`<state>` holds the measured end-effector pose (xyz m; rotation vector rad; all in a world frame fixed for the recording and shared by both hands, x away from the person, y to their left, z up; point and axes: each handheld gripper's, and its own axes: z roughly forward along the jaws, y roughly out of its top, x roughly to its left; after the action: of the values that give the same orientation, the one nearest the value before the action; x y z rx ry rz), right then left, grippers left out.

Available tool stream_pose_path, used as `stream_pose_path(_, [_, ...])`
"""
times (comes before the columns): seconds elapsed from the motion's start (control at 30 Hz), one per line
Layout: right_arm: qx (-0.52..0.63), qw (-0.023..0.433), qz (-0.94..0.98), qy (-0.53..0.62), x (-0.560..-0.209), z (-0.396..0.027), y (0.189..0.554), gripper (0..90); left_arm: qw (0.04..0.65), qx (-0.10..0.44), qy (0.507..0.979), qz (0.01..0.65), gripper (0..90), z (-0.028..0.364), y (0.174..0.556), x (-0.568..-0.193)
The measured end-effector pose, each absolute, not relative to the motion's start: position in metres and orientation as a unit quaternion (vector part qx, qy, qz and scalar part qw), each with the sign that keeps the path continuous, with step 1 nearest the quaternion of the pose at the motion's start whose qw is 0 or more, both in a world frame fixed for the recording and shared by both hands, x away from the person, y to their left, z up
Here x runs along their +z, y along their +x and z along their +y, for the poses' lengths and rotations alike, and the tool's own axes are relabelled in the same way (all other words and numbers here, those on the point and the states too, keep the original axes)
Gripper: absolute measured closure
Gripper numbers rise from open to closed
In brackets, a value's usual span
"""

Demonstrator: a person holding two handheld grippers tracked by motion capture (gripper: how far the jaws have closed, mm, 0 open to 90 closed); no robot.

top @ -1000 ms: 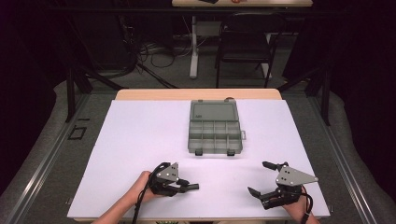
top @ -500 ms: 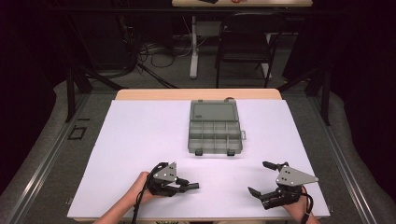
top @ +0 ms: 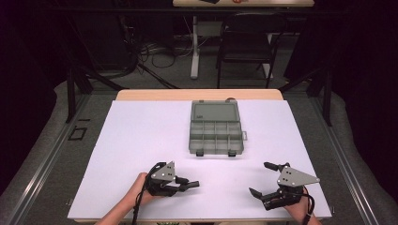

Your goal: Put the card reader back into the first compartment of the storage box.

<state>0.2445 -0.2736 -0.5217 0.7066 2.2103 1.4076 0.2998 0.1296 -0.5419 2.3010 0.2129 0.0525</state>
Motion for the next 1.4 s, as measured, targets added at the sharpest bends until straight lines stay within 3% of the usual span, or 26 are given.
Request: stream_pose_path(1.4, [0.505,0.213,0.796,0.256,-0.521,-0.274,0.244,1.0,0.439,0.081,0.883,0.142,74.3,0.144,0.302,-0.527])
